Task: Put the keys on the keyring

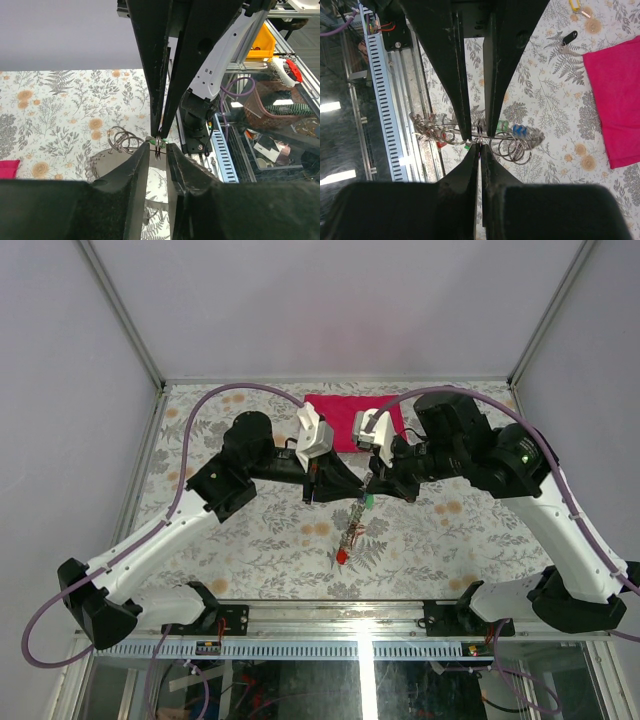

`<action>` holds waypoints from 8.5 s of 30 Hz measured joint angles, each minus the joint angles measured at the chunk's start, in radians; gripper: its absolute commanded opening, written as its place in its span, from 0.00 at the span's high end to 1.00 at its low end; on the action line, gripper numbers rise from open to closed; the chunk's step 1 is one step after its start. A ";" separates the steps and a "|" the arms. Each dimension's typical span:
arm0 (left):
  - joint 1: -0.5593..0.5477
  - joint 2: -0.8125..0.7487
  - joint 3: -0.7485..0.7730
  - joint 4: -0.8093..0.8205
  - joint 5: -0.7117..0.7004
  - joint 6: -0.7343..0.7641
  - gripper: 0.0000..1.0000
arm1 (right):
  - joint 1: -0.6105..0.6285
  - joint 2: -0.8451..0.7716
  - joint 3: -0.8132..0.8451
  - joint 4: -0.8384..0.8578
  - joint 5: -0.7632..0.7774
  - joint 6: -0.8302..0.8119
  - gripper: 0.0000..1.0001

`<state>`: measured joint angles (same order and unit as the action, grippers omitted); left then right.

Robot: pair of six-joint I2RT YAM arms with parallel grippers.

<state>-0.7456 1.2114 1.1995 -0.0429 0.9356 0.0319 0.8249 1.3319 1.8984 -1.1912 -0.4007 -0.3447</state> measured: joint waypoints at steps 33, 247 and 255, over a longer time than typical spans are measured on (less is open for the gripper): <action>-0.006 0.013 0.018 -0.045 0.000 0.019 1.00 | 0.000 -0.006 -0.034 0.024 -0.004 0.000 1.00; 0.077 -0.026 -0.112 0.330 0.003 -0.303 0.75 | -0.330 -0.401 -0.846 1.193 -0.523 0.441 1.00; 0.077 -0.026 -0.111 0.255 -0.006 -0.237 0.73 | -0.330 -0.334 -0.660 0.787 -0.484 0.244 1.00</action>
<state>-0.6689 1.1851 1.0885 0.2119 0.9295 -0.2054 0.4953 0.9981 1.2381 -0.4046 -0.8852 -0.1005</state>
